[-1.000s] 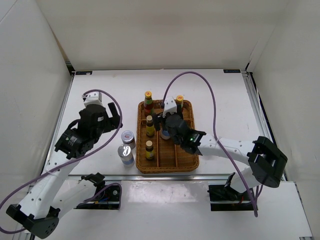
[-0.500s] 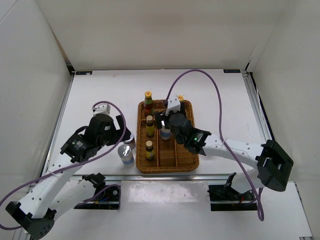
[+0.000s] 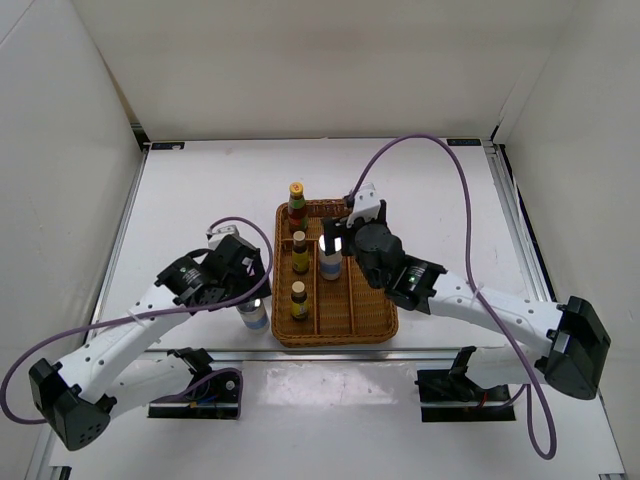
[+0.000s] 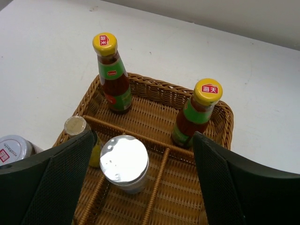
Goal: Organize the condiment bottles
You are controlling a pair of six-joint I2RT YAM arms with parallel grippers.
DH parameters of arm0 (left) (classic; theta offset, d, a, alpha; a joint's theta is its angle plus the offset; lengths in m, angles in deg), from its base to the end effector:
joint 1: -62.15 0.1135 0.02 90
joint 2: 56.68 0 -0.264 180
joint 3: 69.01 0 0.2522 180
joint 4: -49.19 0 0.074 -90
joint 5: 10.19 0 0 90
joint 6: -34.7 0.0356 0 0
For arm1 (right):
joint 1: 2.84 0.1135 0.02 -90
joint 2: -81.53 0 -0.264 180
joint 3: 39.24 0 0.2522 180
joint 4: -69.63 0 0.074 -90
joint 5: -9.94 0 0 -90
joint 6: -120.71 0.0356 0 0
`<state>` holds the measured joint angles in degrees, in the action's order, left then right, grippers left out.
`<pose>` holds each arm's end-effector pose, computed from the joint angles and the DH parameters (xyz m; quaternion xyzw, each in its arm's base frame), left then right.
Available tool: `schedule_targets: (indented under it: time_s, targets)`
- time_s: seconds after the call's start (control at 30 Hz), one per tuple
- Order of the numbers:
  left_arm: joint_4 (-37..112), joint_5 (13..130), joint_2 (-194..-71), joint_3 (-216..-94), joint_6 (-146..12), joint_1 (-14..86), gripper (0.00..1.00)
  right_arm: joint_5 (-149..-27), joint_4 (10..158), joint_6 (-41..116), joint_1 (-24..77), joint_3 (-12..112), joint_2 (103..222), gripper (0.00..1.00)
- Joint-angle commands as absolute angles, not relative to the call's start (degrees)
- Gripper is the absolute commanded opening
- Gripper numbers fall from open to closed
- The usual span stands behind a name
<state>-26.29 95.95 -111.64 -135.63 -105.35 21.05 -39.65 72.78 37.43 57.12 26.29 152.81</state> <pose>0.1295 -0.0998 0.2835 -0.1069 0.9589 -0.0644 0.2546 0.1632 0.2361 0.3226 -0.1188 0.7381 0.1161 0.6539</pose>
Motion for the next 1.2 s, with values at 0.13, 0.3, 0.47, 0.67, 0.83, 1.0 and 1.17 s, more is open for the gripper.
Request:
schedule_targets:
  time_s: [0.13,0.3,0.47,0.67,0.83,1.0,1.17]
  targets:
    - [-27.50,97.39,-113.10,-135.68,-107.69,20.75,0.92,-37.08,76.44,39.94,57.10,27.96,150.26,0.89]
    - [-27.50,96.86,-113.10,-135.68,-108.22,20.23,0.77,-35.32,78.03,41.60,57.10,27.96,149.03,0.90]
    - [-28.29,95.72,-113.63,-136.55,-108.22,18.65,0.55,-34.18,80.40,42.13,57.10,27.96,147.71,0.90]
    - [-34.08,101.16,-113.02,-149.17,-107.08,18.64,0.33,-32.95,82.08,43.18,56.57,27.43,145.16,0.90]
    - [-40.24,106.61,-117.14,-162.72,-103.21,18.64,0.21,-32.95,83.74,43.72,56.05,26.90,143.22,0.90]
    - [-41.48,104.78,-123.63,-179.07,-98.03,18.64,0.13,-31.20,85.67,44.76,55.00,26.90,141.47,0.90]
    - [-41.48,103.10,-129.97,-190.59,-96.97,16.10,0.12,-31.19,88.75,46.70,53.41,26.90,139.72,0.90]
